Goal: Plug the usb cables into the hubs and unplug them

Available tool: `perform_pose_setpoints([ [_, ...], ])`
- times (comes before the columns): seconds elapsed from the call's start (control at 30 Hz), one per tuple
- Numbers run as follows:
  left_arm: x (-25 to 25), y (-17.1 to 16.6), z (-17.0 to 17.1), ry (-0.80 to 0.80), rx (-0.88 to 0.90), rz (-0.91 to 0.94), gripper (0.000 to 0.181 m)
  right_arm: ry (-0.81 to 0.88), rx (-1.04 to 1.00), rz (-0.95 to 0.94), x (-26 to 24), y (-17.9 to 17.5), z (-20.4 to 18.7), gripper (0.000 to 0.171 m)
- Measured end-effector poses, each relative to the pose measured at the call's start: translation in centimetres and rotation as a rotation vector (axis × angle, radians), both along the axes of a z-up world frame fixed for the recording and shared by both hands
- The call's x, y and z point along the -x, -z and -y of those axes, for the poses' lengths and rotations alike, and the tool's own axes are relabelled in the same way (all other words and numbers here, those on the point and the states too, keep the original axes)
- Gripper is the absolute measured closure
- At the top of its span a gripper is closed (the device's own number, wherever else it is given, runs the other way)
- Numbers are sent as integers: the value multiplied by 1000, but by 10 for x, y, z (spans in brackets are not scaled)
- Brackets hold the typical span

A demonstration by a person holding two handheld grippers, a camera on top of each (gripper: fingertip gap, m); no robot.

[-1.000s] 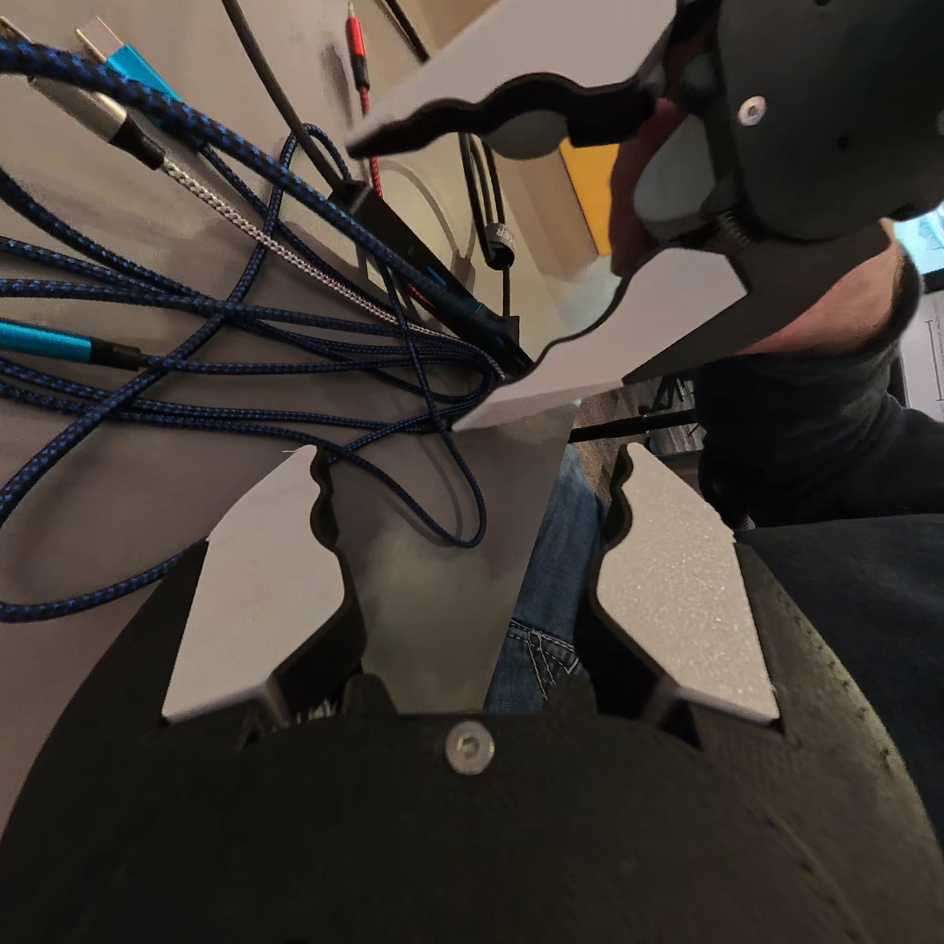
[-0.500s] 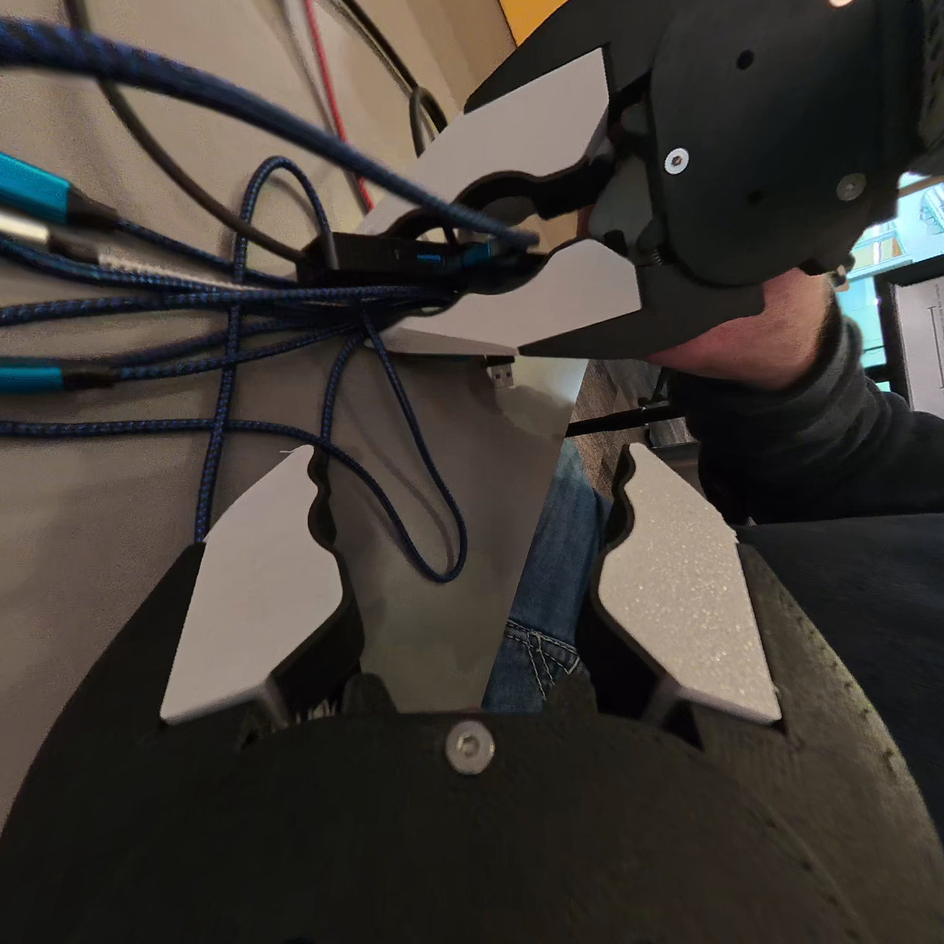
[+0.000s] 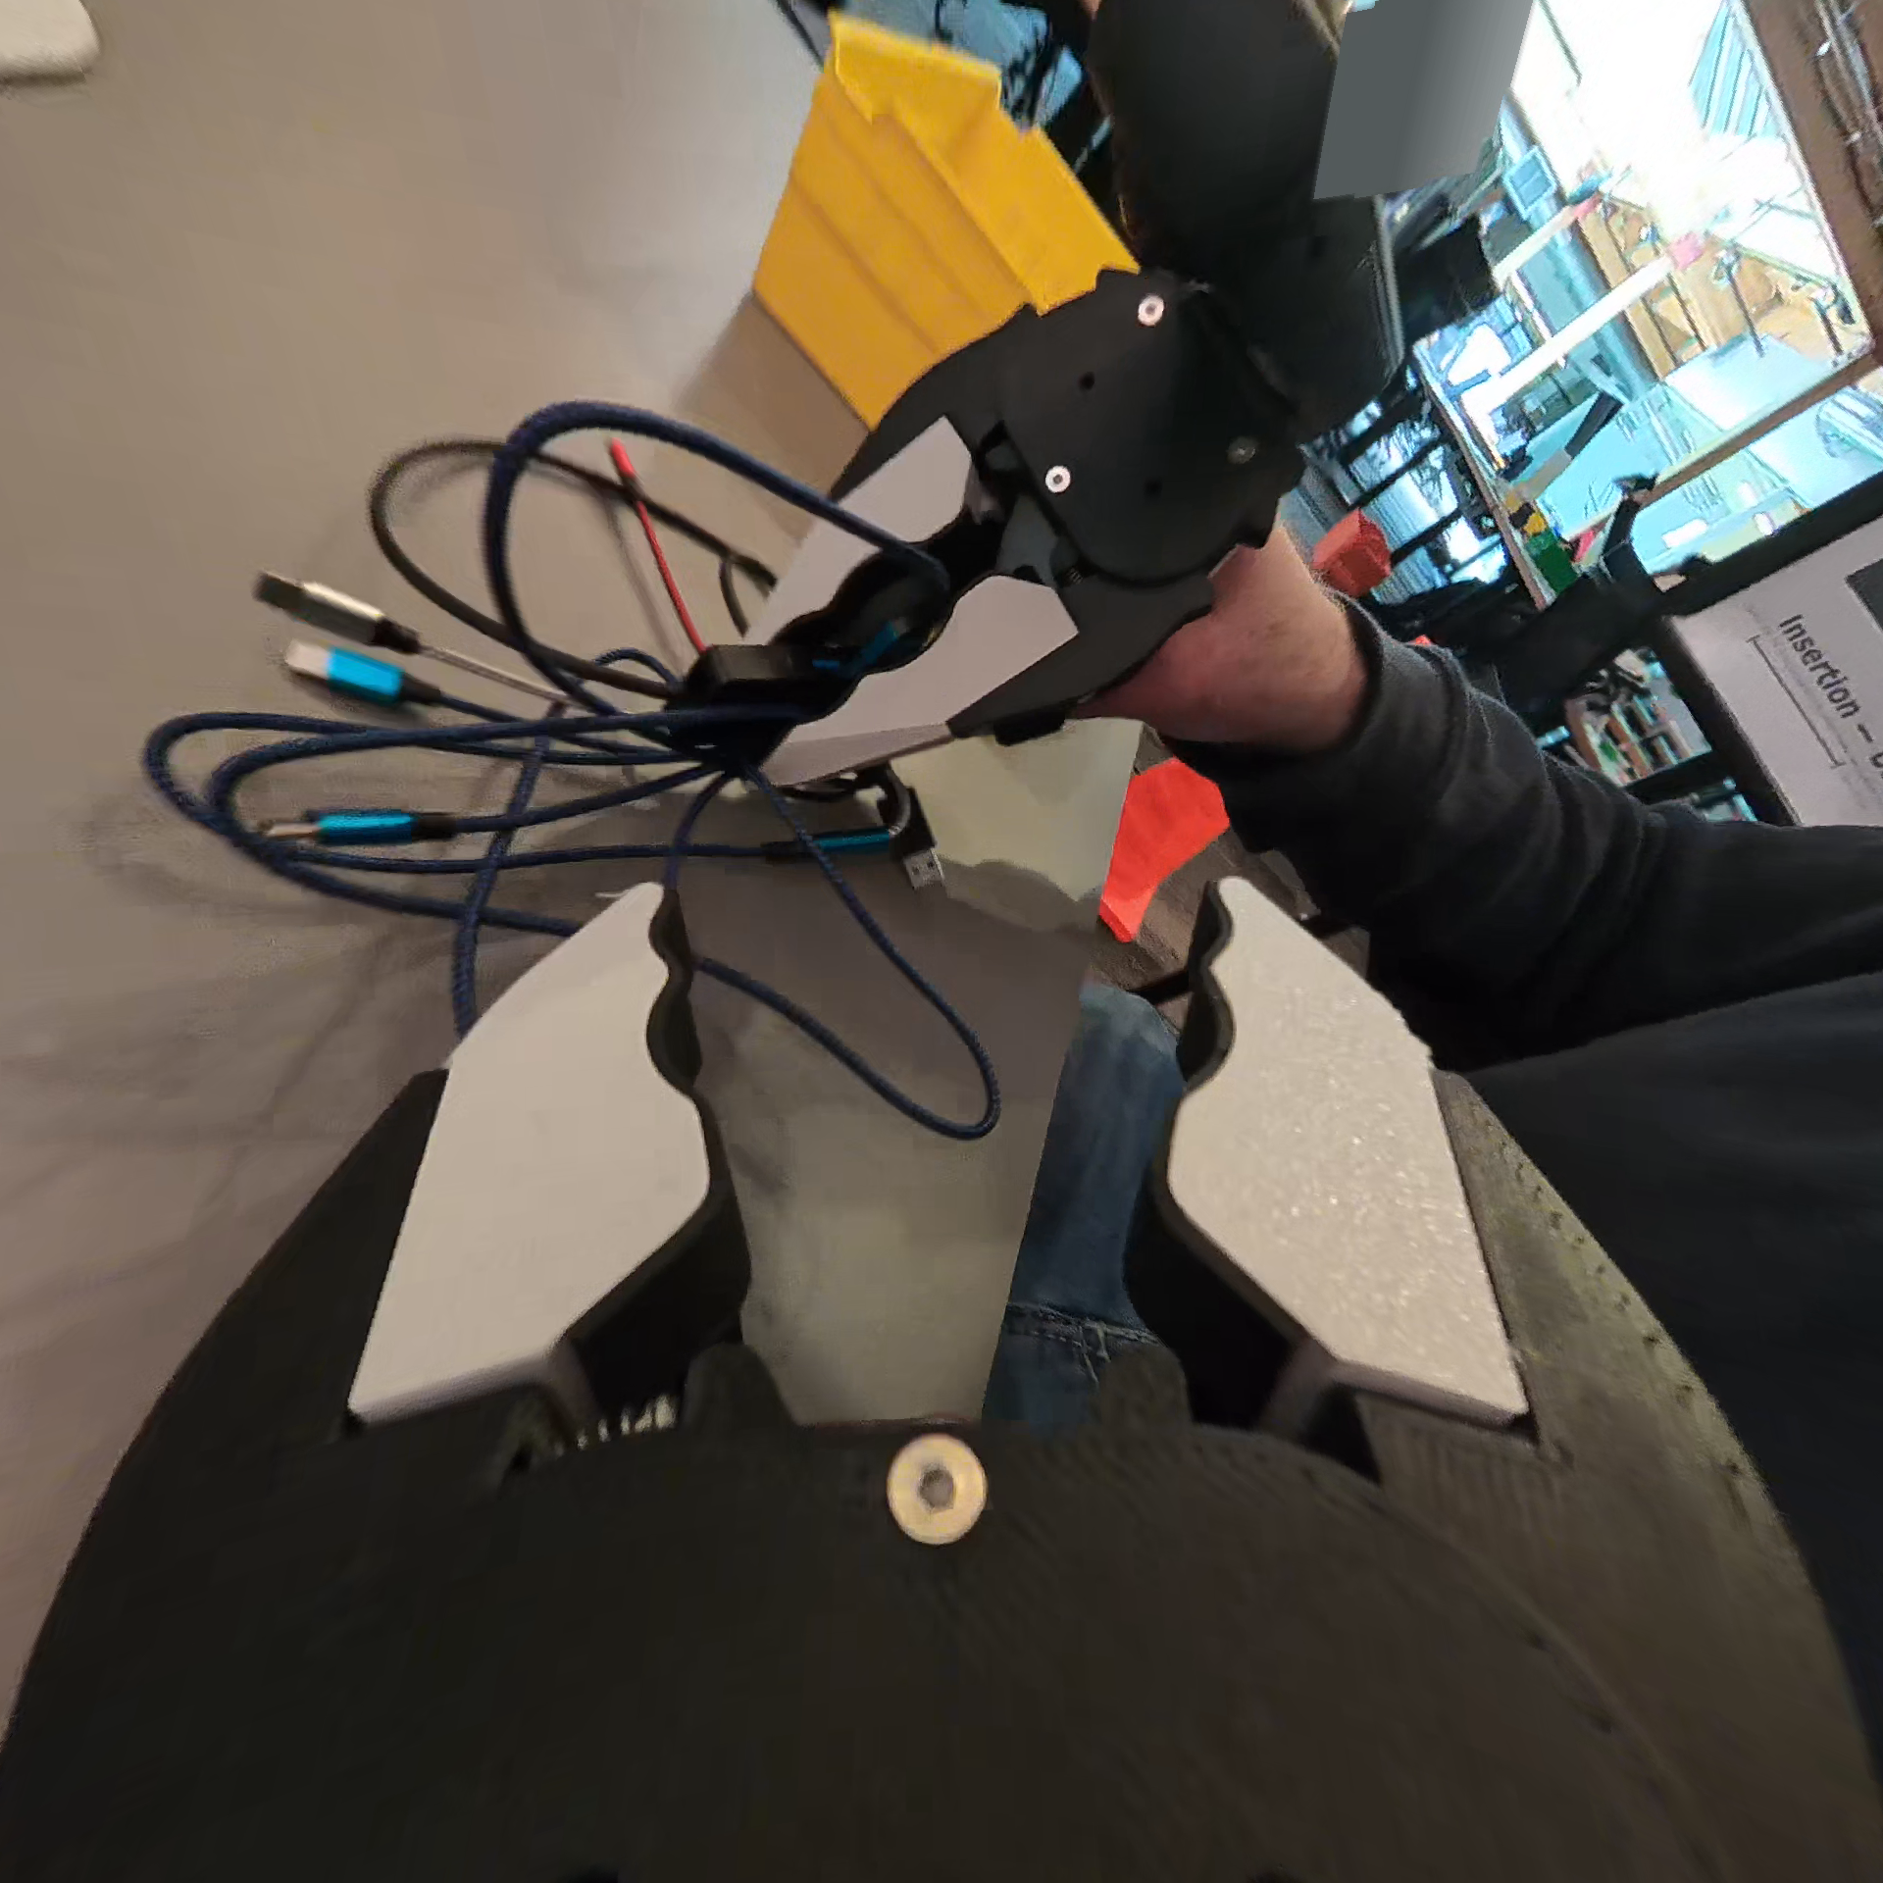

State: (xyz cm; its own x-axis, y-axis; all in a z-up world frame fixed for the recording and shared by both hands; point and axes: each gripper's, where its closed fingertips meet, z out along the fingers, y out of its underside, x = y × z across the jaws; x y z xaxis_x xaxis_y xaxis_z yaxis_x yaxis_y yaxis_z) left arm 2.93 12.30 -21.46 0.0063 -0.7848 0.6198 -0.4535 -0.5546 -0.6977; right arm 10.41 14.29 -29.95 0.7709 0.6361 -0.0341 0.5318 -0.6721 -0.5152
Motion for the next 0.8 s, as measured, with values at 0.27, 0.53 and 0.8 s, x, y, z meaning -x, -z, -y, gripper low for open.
perform_pose_setpoints([
  [0.27,7,-14,-28,-125,0,117,99,36,-93,-22,-34,-66,-9,156],
  [0.53,3,9,-22,-95,-38,40,104,113,-244,-6,-95,-167,-12,156],
  [0.8,1,20,-18,-77,-41,3,105,202,-385,60,-162,-262,-2,156],
])
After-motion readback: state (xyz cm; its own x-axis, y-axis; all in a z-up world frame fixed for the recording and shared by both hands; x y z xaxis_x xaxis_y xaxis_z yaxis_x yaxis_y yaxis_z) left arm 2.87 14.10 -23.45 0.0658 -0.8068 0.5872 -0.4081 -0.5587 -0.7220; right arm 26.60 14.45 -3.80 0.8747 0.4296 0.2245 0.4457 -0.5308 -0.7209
